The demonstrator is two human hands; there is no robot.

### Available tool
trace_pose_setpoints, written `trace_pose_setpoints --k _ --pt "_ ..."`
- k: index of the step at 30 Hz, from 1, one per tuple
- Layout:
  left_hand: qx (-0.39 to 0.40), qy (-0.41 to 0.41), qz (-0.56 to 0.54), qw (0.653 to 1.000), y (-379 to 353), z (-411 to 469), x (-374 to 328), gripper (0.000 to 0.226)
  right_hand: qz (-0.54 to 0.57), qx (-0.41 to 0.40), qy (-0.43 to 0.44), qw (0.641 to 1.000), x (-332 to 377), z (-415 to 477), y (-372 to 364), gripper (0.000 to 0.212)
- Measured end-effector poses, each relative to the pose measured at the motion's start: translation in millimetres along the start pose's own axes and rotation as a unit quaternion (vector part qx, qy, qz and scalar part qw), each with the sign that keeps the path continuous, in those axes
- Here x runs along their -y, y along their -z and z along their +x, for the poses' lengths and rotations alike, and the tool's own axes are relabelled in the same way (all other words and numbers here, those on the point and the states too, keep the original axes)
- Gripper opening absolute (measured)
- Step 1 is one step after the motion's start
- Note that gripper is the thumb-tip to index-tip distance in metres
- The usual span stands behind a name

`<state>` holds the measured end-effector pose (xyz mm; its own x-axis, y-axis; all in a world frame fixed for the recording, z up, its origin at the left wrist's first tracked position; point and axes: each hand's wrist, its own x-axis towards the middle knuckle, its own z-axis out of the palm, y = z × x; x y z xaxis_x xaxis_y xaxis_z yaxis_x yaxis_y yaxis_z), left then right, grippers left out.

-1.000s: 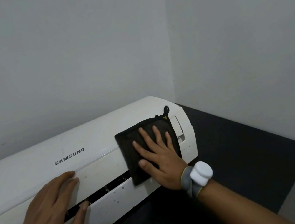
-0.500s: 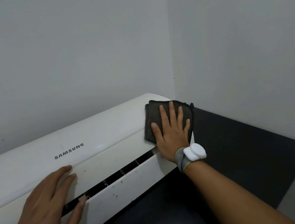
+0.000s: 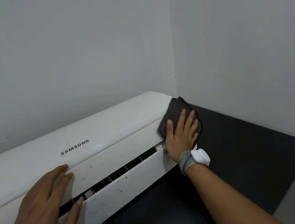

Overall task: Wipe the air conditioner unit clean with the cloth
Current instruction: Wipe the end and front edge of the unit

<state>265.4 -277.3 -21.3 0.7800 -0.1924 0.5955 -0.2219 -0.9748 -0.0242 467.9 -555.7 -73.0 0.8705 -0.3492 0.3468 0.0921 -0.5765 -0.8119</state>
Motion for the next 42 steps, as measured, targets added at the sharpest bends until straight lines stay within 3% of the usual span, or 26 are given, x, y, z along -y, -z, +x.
trace_pose_setpoints --k 10,19,27,35,42 --pt "-0.015 -0.007 0.008 1.0 -3.6 -2.7 20.2 0.061 0.087 0.026 -0.124 0.988 0.7 -19.4 -2.0 0.072" --pt "-0.016 -0.001 0.003 1.0 -13.6 -1.2 32.9 0.064 0.129 0.092 -0.181 0.971 11.6 -38.9 4.2 0.08" --pt "-0.018 -0.003 -0.018 1.0 -21.1 4.7 25.0 0.062 0.116 0.148 -0.068 0.98 12.9 -60.2 1.5 0.085" --pt "-0.008 -0.001 -0.003 1.0 -19.8 2.8 27.0 0.062 0.05 0.084 -0.019 0.995 3.5 -25.5 6.9 0.082" --pt "-0.012 0.001 -0.001 1.0 -14.7 0.2 26.4 0.061 0.083 0.062 -0.087 0.991 -9.6 -15.2 8.8 0.077"
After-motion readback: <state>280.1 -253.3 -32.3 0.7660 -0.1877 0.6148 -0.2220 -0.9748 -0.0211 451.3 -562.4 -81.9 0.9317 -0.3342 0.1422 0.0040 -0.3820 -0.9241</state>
